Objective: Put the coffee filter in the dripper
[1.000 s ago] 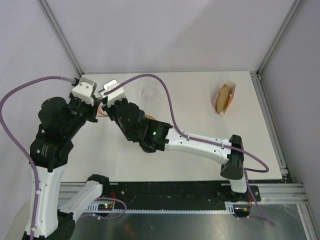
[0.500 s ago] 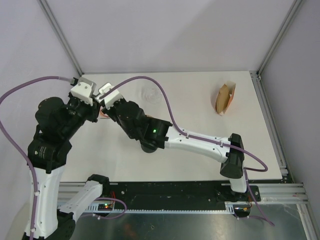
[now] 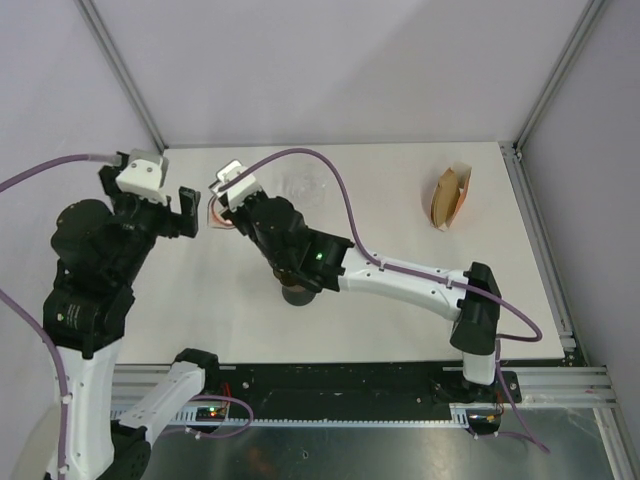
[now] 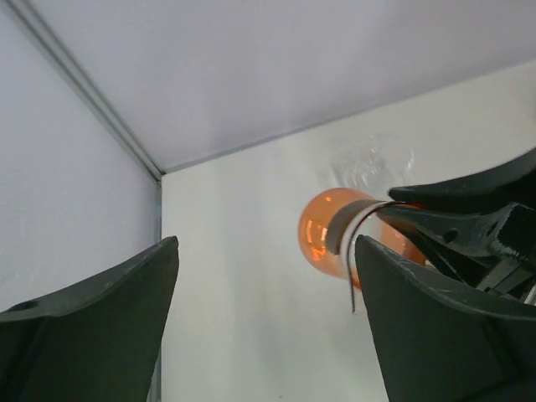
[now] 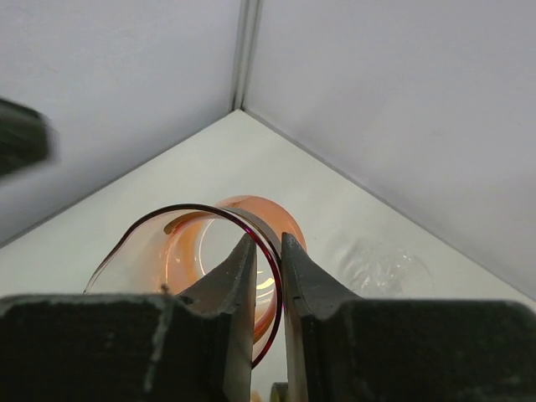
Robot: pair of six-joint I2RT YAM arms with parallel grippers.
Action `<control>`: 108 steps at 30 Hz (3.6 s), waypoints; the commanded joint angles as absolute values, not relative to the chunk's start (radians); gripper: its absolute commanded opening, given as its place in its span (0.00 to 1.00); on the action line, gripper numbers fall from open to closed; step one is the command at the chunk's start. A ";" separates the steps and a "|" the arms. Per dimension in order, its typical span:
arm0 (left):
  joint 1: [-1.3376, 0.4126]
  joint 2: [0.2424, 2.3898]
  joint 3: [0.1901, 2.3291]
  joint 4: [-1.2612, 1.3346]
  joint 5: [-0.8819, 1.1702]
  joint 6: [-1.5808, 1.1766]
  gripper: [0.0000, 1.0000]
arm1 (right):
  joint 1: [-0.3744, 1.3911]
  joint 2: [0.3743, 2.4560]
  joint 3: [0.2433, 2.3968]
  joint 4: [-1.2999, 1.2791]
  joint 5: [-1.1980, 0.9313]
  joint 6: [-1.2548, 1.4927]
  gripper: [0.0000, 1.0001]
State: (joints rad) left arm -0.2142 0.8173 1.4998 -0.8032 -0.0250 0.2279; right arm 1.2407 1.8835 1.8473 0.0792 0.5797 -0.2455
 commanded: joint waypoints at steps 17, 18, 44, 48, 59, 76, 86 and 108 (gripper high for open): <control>-0.217 0.860 1.383 -0.604 -0.187 0.211 1.00 | 0.665 1.533 1.740 -0.106 0.482 0.030 0.00; -0.217 0.867 1.374 -0.603 -0.183 0.213 1.00 | 0.632 1.500 1.714 -0.136 0.462 0.045 0.00; -0.105 0.932 1.163 -0.527 -0.059 0.170 1.00 | 0.670 1.232 0.888 -0.203 0.373 0.329 0.00; -0.077 0.911 1.136 -0.520 -0.035 0.169 1.00 | 0.679 1.260 0.846 -0.171 0.332 0.344 0.00; -0.051 0.881 1.121 -0.518 -0.037 0.200 1.00 | 0.692 1.283 0.817 -0.193 0.319 0.370 0.00; -0.009 0.872 1.056 -0.517 0.029 0.255 1.00 | 0.658 1.145 0.956 -0.288 0.230 0.295 0.74; 0.044 0.958 0.974 -0.513 0.078 0.289 1.00 | 0.486 1.325 1.098 -0.016 0.070 0.346 0.78; 0.143 1.109 0.980 -0.506 0.153 0.266 1.00 | 0.543 2.436 2.174 -0.194 0.181 0.489 0.80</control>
